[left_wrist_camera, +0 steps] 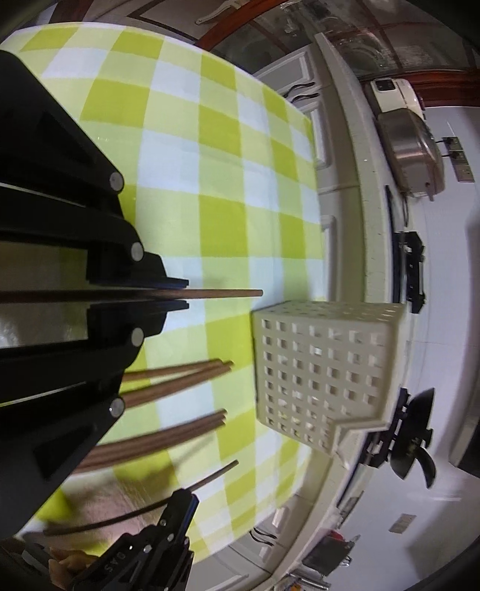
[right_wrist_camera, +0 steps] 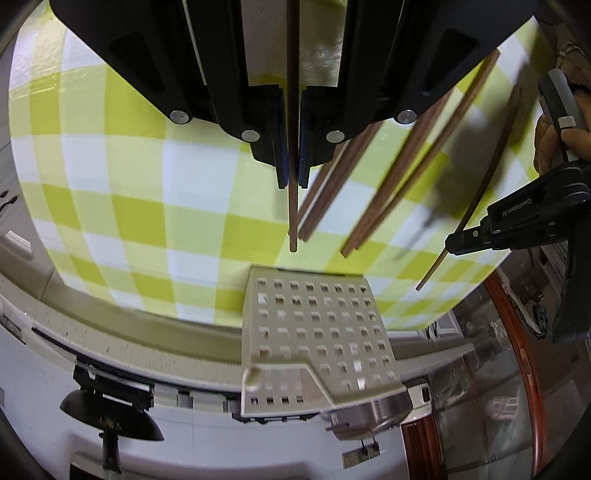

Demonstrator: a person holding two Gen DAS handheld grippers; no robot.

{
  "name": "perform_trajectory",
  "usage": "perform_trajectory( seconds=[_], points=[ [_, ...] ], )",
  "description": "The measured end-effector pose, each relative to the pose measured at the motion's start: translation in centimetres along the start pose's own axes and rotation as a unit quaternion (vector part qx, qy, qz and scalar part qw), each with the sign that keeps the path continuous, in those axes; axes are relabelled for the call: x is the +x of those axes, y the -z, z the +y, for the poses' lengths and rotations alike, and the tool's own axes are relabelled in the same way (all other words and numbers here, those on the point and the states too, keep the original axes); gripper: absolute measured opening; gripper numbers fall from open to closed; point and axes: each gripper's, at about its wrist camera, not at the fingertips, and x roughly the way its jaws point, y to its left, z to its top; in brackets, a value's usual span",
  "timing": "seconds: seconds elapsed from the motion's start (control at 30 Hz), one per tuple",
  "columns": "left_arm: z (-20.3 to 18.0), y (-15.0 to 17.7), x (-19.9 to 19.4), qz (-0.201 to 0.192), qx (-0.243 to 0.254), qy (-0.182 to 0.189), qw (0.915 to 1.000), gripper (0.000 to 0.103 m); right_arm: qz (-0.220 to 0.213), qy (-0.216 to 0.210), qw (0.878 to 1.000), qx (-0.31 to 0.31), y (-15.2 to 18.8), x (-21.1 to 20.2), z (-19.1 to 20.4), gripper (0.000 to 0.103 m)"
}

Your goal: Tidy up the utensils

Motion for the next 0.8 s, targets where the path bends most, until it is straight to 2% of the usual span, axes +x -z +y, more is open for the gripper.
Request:
perform_trajectory(
  seconds=[0.43, 0.8],
  points=[
    [-0.6, -0.4, -5.2, -0.055, 0.003, 0.007, 0.9985, 0.006, -0.060, 0.005, 0.998, 0.014, -1.4, -4.2, 0.1, 0.006],
    [-1.6, -0.7, -8.4, -0.092, 0.012, 0.008, 0.9957, 0.006, -0.087, 0.012, 0.996, 0.008, -1.8, -6.6, 0.5, 0.006]
  ],
)
